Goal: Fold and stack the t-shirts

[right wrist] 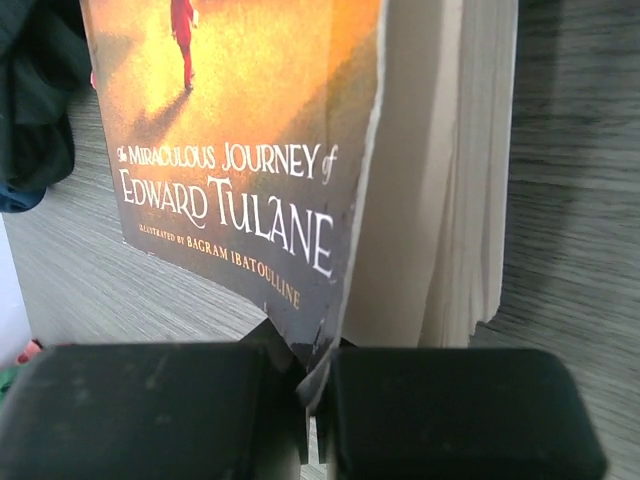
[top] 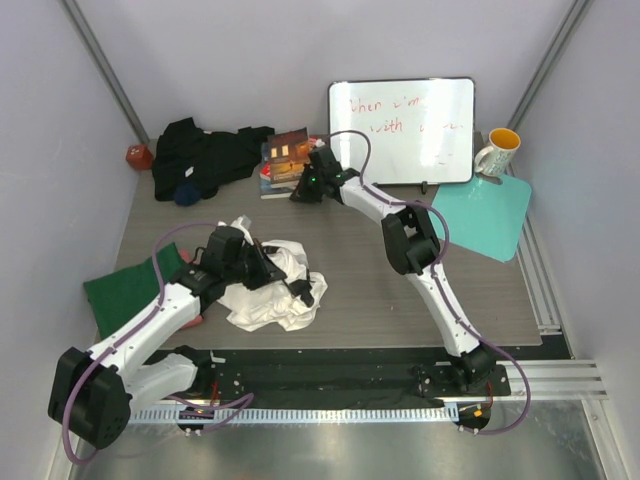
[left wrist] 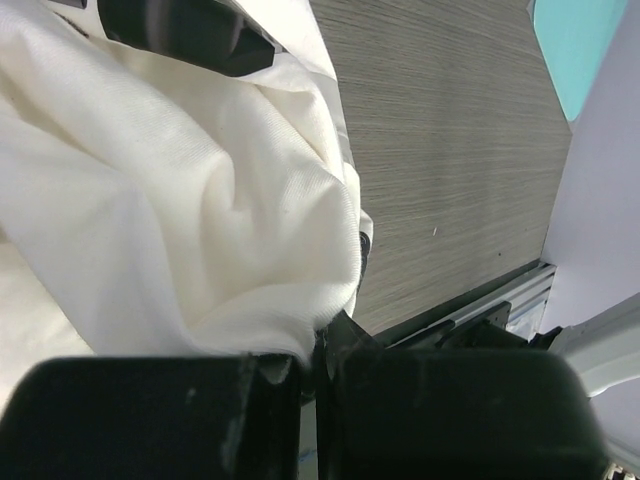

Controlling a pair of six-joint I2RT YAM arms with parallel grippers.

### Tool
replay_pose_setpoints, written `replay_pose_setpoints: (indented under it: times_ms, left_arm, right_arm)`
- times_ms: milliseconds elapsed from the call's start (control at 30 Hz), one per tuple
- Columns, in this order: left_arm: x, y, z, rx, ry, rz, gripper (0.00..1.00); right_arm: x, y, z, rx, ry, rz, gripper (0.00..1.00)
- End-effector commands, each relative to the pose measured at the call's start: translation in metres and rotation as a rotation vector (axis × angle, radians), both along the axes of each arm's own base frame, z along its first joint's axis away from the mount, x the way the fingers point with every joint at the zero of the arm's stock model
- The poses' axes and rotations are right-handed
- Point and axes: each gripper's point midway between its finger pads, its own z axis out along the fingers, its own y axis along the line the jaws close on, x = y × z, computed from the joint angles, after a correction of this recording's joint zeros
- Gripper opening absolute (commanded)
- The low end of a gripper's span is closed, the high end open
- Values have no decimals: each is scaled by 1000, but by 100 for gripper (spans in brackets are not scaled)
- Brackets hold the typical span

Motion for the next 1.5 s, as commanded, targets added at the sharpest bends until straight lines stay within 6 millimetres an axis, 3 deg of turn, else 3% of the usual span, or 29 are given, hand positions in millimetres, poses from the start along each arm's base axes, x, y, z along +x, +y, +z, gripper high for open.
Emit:
replay_pose_setpoints:
  times_ms: [0,67,100,133,167,200,233,333,367,467,533,567,633,667,700,733,767,800,833,900,933,967,1000,1033,1100,1133,1233,1300,1467]
  left_arm:
    - [0,-6,7,-28,-28,-25,0]
    - [1,-6,3,-20,-18,-27,4]
    - [1,-5,1,-13,-15,-21,19]
    - [2,-5,-1,-12,-11,-22,26]
    - [3,-6,-1,-12,-12,-21,35]
    - [3,-6,-2,-10,-10,-21,53]
    - [5,-6,-3,-8,-9,-19,61]
    - [11,-10,-2,-9,-27,-26,73]
    - [13,-11,-4,-7,-20,-28,73]
    - [22,-18,-1,-18,-27,-42,74]
    - [29,-24,3,-31,-40,-53,74]
    - [34,-27,7,-38,-50,-56,75]
    - [39,-35,1,-42,-25,-76,75]
    - [44,-41,8,-53,-32,-90,75]
    - [47,-46,-4,-41,6,-103,73]
    - [47,-55,-5,-43,7,-127,65]
    - [53,-65,1,-48,-3,-141,48]
    - [54,-74,-11,-30,22,-168,9]
    - [48,-90,-12,-27,28,-214,0]
    - [53,-117,3,-39,-13,-272,0]
    - [41,-138,-5,-24,0,-331,0]
    - [46,-156,13,-39,-49,-359,0]
    - [41,-169,15,-27,-62,-400,0]
    - [31,-198,27,-36,-97,-466,0]
    - [14,-223,33,-4,-130,-529,0]
    - [17,-236,39,2,-161,-544,0]
    - [12,-253,41,-14,-148,-572,0]
    - [15,-251,36,6,-145,-557,0]
    - [24,-228,17,89,-116,-467,27]
  right_arm:
    - [2,-10,-19,-69,3,-11,7]
    - [-3,-9,-5,-59,-12,28,29]
    - [-10,-12,-11,-66,2,42,36]
    - [-13,-12,14,-57,-36,61,46]
    - [-18,-14,24,-49,-49,72,48]
    - [-30,-20,12,-60,-33,76,48]
    - [-34,-24,24,-47,-52,77,49]
    - [-59,-34,65,0,-97,97,50]
    - [-72,-42,85,9,-111,102,50]
    - [-91,-58,112,-7,-153,95,50]
    - [-103,-90,128,-96,-191,28,50]
    - [-112,-101,123,-131,-179,23,50]
    - [-127,-118,139,-170,-196,16,50]
    - [-139,-126,126,-195,-166,22,50]
    - [-148,-131,139,-186,-185,20,51]
    - [-152,-139,138,-201,-185,-1,51]
    - [-164,-149,126,-218,-160,-9,50]
    - [-167,-159,138,-215,-189,-54,50]
    - [-170,-167,139,-226,-197,-79,50]
    - [-182,-178,130,-237,-178,-90,49]
    - [-186,-182,139,-223,-197,-100,49]
    - [-191,-188,133,-236,-186,-110,49]
    - [-194,-192,133,-237,-188,-120,49]
    - [-196,-196,139,-232,-202,-132,49]
    - [-202,-205,137,-239,-188,-142,49]
    - [-205,-207,146,-227,-202,-149,49]
    - [-213,-216,167,-212,-240,-168,49]
    - [-218,-225,176,-218,-264,-193,49]
    - [-239,-246,206,-203,-343,-230,53]
